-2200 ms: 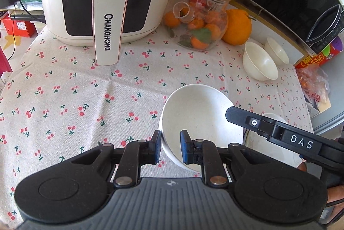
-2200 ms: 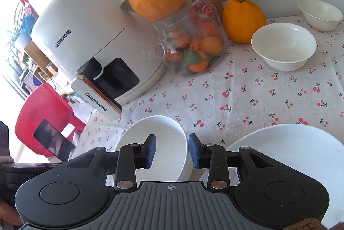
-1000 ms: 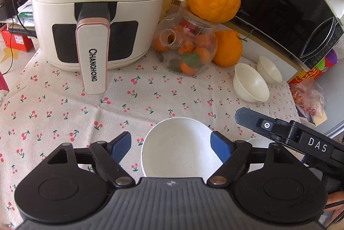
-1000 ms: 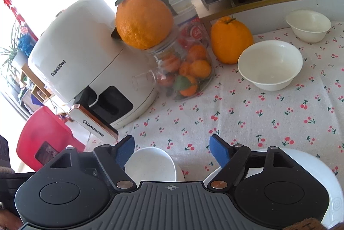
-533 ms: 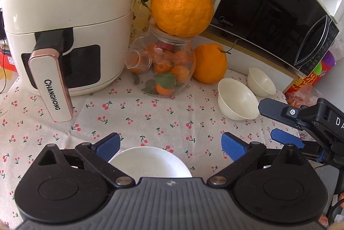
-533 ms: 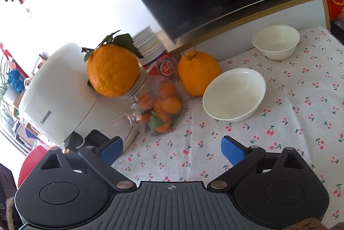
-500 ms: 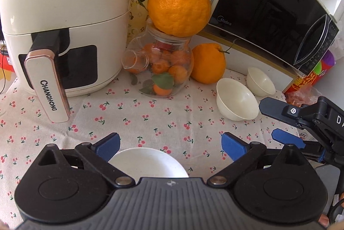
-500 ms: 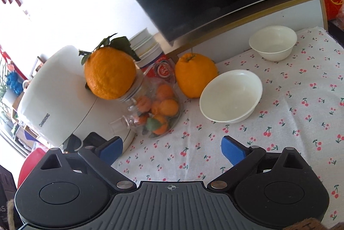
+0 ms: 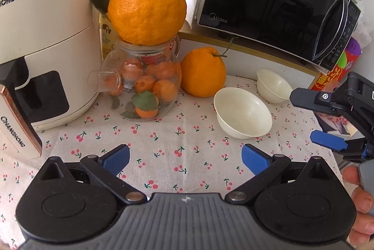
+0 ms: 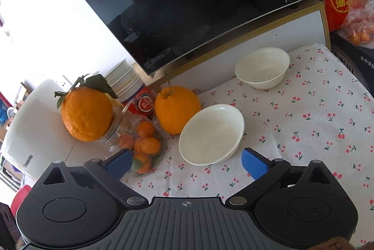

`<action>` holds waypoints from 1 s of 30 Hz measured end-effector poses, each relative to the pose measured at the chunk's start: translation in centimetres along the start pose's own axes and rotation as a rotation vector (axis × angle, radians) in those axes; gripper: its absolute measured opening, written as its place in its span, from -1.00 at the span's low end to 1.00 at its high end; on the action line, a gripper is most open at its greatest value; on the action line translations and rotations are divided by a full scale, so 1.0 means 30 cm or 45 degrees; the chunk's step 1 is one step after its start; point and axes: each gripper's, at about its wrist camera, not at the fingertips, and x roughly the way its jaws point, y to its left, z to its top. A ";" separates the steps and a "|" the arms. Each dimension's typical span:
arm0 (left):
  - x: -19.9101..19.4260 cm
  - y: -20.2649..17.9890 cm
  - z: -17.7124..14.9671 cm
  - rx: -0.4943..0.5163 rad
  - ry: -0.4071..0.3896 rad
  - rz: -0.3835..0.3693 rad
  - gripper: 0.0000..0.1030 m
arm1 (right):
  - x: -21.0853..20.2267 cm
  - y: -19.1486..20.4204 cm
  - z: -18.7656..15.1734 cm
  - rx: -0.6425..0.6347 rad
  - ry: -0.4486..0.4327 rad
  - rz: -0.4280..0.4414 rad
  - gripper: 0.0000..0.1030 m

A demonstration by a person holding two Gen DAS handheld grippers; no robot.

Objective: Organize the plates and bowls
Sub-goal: 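Move both grippers to a second white bowl and close on its rim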

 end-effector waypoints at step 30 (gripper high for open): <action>0.349 -0.085 0.101 -0.189 0.096 -0.300 -0.58 | 0.290 -0.308 -0.007 0.393 0.073 -0.014 -0.29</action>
